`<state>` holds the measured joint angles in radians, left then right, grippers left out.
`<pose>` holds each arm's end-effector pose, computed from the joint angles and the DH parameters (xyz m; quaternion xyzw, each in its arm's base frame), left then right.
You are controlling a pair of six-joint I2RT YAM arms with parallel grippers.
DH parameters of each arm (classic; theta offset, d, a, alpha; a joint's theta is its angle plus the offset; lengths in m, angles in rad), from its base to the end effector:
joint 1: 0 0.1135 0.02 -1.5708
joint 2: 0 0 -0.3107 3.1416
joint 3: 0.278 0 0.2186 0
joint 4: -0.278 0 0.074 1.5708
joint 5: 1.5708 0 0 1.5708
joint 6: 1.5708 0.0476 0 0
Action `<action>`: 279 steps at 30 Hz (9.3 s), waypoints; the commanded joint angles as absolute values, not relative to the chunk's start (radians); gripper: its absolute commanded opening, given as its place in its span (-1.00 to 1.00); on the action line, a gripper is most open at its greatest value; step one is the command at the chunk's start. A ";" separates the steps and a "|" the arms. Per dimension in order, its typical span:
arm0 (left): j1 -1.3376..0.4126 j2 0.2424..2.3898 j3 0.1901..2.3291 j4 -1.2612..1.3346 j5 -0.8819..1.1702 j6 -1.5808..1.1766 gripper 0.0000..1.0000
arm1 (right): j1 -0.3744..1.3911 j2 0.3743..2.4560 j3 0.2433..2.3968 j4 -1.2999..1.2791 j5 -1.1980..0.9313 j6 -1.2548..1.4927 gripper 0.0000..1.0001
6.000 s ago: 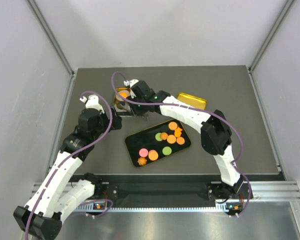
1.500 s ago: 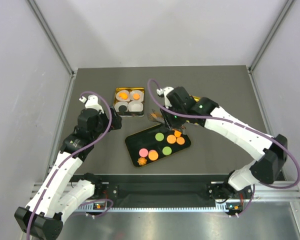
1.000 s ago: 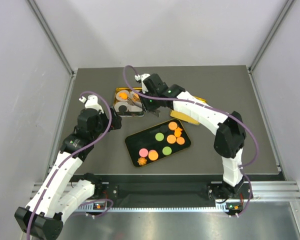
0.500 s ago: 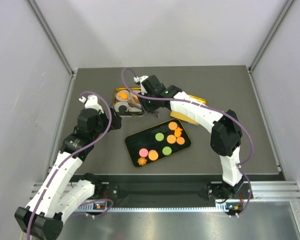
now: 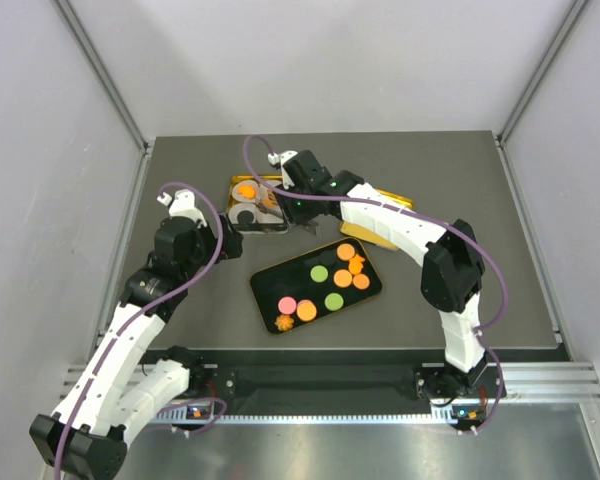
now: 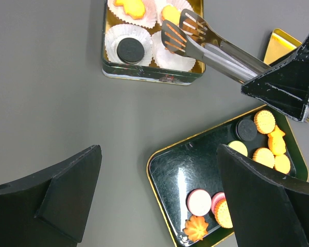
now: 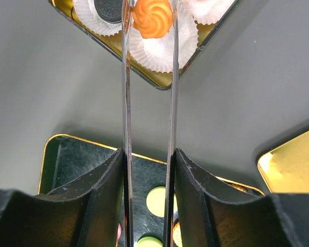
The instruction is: Pack the cookies
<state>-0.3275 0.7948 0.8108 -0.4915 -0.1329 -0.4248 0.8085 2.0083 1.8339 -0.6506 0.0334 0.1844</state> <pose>0.1150 -0.0324 0.3431 -0.0760 0.8492 -0.1381 0.5040 0.3130 0.3255 0.3282 -0.2801 0.8880 0.1598 0.3277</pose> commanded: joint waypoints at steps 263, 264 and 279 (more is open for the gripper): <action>0.091 1.644 1.137 -0.011 0.156 -0.653 0.84 | 0.571 2.583 2.022 0.753 -0.775 1.430 -1.00; 0.091 1.663 1.143 -0.009 0.160 -0.657 0.84 | 0.572 2.592 2.020 0.752 -0.769 1.430 -1.00; 0.057 1.795 1.150 0.101 0.209 -0.684 0.81 | 0.558 2.628 1.971 0.742 -0.689 1.407 -1.00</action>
<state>0.0727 1.7786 1.1412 0.0296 0.1917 -0.6804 0.5705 2.6347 1.9770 0.6647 -0.7181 1.4162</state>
